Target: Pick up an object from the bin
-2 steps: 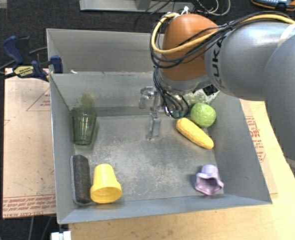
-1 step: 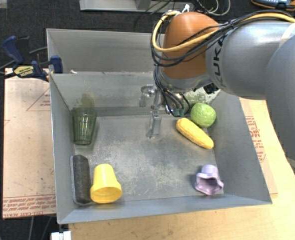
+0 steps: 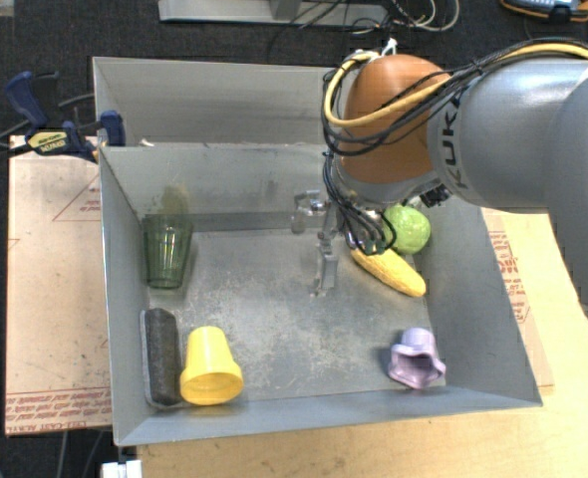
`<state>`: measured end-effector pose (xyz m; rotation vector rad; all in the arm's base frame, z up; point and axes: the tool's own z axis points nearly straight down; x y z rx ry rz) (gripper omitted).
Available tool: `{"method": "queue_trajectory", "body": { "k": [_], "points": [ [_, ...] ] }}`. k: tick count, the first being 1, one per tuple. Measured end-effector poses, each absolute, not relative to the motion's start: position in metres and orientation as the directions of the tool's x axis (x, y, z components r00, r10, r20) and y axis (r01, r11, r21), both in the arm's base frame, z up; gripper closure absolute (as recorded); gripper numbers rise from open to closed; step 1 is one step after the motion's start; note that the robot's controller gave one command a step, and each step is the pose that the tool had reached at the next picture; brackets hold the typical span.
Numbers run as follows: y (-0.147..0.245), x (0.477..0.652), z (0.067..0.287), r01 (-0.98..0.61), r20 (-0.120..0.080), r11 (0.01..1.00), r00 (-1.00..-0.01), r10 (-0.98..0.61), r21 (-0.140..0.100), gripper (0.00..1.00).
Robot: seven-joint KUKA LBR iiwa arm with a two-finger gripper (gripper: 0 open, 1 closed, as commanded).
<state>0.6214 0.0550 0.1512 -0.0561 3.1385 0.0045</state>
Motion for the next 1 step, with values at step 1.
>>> {"method": "queue_trajectory", "body": {
  "k": [1],
  "points": [
    [0.0154,0.6167,0.13,-0.147,-0.002,0.989,-0.989,-0.147,0.002,0.0]
  ]
}}
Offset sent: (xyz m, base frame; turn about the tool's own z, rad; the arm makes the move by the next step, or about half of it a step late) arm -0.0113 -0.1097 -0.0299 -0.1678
